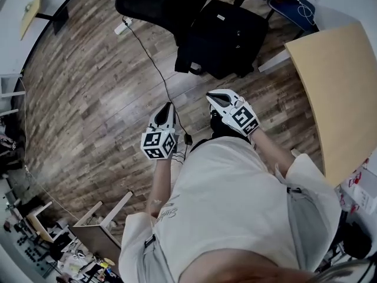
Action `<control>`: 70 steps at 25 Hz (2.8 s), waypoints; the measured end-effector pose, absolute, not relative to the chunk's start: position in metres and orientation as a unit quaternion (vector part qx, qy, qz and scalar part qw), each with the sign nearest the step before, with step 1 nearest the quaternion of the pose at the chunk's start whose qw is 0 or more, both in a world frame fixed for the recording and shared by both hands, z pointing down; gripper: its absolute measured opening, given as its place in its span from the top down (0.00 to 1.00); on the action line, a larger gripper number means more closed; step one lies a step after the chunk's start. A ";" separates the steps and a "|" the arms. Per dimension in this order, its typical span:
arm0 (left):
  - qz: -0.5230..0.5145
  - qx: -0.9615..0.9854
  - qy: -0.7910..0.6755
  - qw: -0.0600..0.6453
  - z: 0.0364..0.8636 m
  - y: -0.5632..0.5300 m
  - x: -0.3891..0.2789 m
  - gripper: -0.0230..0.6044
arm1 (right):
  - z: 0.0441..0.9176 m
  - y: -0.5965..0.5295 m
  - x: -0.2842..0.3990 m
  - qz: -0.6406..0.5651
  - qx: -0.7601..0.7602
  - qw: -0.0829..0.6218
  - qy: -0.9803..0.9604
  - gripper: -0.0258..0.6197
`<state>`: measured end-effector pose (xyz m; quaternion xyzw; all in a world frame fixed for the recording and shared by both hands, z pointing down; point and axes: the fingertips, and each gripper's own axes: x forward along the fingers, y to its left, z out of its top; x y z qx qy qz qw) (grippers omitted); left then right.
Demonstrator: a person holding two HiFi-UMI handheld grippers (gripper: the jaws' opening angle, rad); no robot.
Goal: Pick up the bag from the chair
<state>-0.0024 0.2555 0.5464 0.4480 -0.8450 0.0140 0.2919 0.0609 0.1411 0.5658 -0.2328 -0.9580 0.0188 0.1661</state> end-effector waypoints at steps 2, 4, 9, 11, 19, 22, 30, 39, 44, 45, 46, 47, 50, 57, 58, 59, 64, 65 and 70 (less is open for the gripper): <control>-0.001 0.446 -0.848 0.288 0.541 0.251 -0.015 0.91 | 0.565 0.139 0.049 0.025 -0.233 0.164 -0.958 0.97; -0.007 0.443 -0.850 0.285 0.539 0.249 -0.027 0.91 | 0.564 0.138 0.037 0.022 -0.235 0.165 -0.958 0.97; -0.013 0.448 -0.845 0.293 0.545 0.247 -0.046 0.91 | 0.559 0.134 0.014 0.050 -0.214 0.170 -0.960 0.97; -0.016 0.454 -0.842 0.290 0.546 0.243 -0.059 0.91 | 0.558 0.133 0.001 0.056 -0.203 0.173 -0.962 0.97; -0.029 0.503 -0.815 0.285 0.548 0.252 -0.118 0.91 | 0.553 0.140 -0.048 0.056 -0.143 0.187 -0.970 0.97; -0.007 0.545 -0.794 0.270 0.548 0.259 -0.135 0.91 | 0.540 0.133 -0.072 0.097 -0.088 0.171 -0.977 0.97; 0.003 0.619 -0.738 0.268 0.569 0.252 -0.175 0.91 | 0.539 0.105 -0.088 0.088 0.045 0.180 -0.979 0.97; 0.027 0.693 -0.661 0.288 0.582 0.197 -0.182 0.91 | 0.562 0.091 -0.038 0.110 0.156 0.211 -0.959 0.97; 0.068 0.704 -0.642 0.296 0.590 0.160 -0.189 0.91 | 0.571 0.062 -0.023 0.127 0.199 0.199 -0.951 0.97; 0.078 0.706 -0.640 0.293 0.590 0.153 -0.188 0.91 | 0.575 0.055 -0.018 0.130 0.203 0.198 -0.950 0.97; 0.087 0.708 -0.638 0.290 0.590 0.144 -0.188 0.91 | 0.578 0.047 -0.013 0.133 0.207 0.197 -0.949 0.97; 0.093 0.708 -0.639 0.287 0.590 0.136 -0.189 0.91 | 0.581 0.038 -0.010 0.135 0.210 0.195 -0.949 0.97; 0.109 0.704 -0.642 0.284 0.591 0.113 -0.197 0.91 | 0.588 0.013 -0.007 0.135 0.207 0.189 -0.950 0.97; 0.156 0.724 -0.606 0.288 0.620 0.078 -0.185 0.91 | 0.614 -0.020 -0.005 0.166 0.193 0.183 -0.950 0.97; 0.164 0.728 -0.599 0.290 0.625 0.076 -0.184 0.91 | 0.617 -0.022 -0.005 0.171 0.191 0.183 -0.949 0.97; 0.171 0.732 -0.592 0.291 0.629 0.074 -0.182 0.91 | 0.619 -0.024 -0.005 0.173 0.188 0.184 -0.949 0.97; 0.208 0.743 -0.563 0.297 0.646 0.067 -0.171 0.91 | 0.633 -0.028 0.004 0.175 0.168 0.209 -0.947 0.97; 0.212 0.745 -0.559 0.297 0.648 0.066 -0.170 0.91 | 0.636 -0.029 0.004 0.176 0.165 0.215 -0.946 0.97; 0.212 0.740 -0.555 0.316 0.663 0.071 -0.177 0.91 | 0.652 -0.022 0.005 0.188 0.152 0.247 -0.939 0.97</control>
